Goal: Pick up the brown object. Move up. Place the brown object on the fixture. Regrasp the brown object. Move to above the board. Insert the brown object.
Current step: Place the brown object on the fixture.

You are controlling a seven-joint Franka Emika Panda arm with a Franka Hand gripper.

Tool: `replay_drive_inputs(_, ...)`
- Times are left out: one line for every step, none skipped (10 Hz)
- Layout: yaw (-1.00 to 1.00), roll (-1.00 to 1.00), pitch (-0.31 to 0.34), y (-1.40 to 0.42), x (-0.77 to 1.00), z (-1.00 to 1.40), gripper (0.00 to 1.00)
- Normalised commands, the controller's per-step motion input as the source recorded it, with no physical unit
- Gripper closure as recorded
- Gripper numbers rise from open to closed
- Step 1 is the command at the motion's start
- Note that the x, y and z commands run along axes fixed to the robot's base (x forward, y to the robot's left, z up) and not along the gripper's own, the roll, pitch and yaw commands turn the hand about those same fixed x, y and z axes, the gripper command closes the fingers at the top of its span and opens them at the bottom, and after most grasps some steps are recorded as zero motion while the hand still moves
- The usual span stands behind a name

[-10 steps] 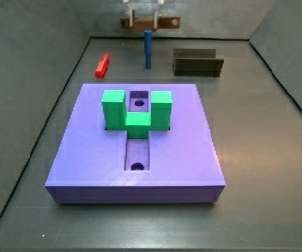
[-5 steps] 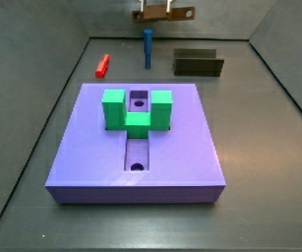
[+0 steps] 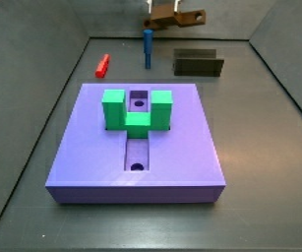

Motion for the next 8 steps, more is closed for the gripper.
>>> replay_drive_inputs(0.00,0.00,0.000,-0.02,0.00,0.00,1.00)
replay_drive_inputs(-0.05,-0.04,0.534,0.00,0.71,0.00,1.00)
replay_drive_inputs(0.00,-0.02,0.734,0.00,0.84,0.04,1.00)
replay_drive_inputs(0.01,-0.03,0.797,-0.10,0.75,0.04,1.00)
replay_drive_inputs(0.11,-0.19,0.771,-0.07,0.73,0.01,1.00)
replay_drive_inputs(0.08,-0.29,0.720,-0.13,0.73,0.01,1.00)
replay_drive_inputs(0.03,-0.49,0.569,-0.10,0.80,0.00,1.00)
replay_drive_inputs(0.00,-0.64,0.423,-0.10,0.84,0.00,1.00)
